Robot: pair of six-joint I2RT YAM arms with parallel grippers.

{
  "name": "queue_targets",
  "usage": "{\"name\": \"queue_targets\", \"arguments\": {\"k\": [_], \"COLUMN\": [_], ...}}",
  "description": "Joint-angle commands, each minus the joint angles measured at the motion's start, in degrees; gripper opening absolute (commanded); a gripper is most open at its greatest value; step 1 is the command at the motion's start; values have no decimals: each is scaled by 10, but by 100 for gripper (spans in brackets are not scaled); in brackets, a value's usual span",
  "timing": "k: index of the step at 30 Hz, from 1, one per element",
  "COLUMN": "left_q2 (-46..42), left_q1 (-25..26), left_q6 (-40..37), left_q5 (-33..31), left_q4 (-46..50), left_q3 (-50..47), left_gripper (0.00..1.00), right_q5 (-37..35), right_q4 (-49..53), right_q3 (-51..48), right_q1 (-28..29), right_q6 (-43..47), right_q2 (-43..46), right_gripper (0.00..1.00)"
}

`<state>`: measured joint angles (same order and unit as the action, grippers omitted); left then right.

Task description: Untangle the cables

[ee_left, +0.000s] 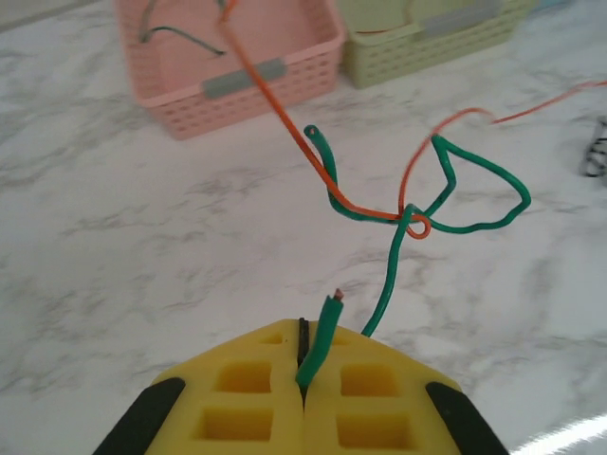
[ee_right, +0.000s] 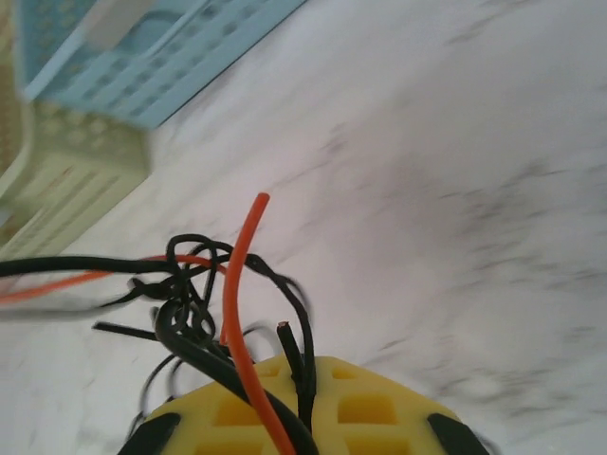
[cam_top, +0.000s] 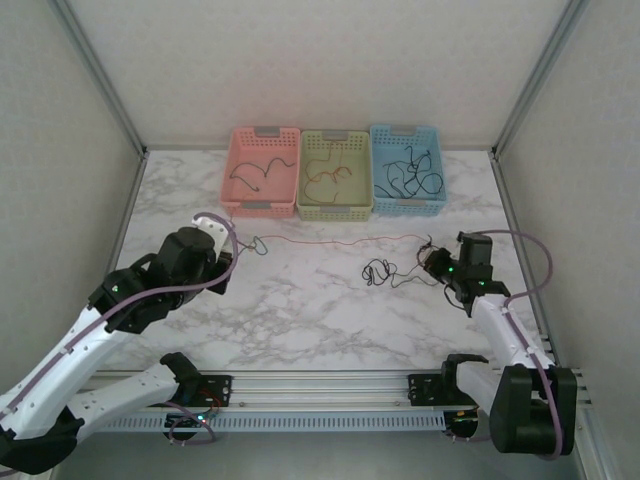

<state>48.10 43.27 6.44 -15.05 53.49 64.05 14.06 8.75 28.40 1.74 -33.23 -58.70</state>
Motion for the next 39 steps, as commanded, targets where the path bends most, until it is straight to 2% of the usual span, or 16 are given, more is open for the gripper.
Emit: {"name": "queue_targets", "arguments": {"k": [1,2,3,5,7,15,21,26,31,37,39], "left_q2": [14,21,26,33,38,48,50,47,45,42,43], "left_q1": [-6,-5,-5,-5,-5,-5,-5,-5,-5,-5,-5], "left_q6": [0,-1,-2,-2,-2,3,15,27,35,36,36], "left_q5": [110,122,134,144,157,220,274,300,311,315,319], "left_q4": [-52,-56,-60,-66,-70,-88,-103,-115,-121,-122,-121], "left_q3": [10,13,15,18,22,28,35,35,35,31,31], "left_gripper": [0,0,0,0,0,0,0,0,0,0,0], "right_q5": [68,60,50,32,38,156,183,217,240,257,255], "right_q4": [-12,-4,4,16,13,-56,-153,-221,-242,-261,-261], "right_q3": [40,51,62,80,91,117,102,109,136,154,154], "right_q1": [69,96,120,154,172,253,339,370,393,404,404], "right_q6": [39,47,57,73,85,147,214,238,241,229,228], "right_q2": [10,14,17,26,37,32,-2,-69,-122,-153,-156], "right_gripper": [26,41,52,63,68,69,76,79,79,69,59]}}
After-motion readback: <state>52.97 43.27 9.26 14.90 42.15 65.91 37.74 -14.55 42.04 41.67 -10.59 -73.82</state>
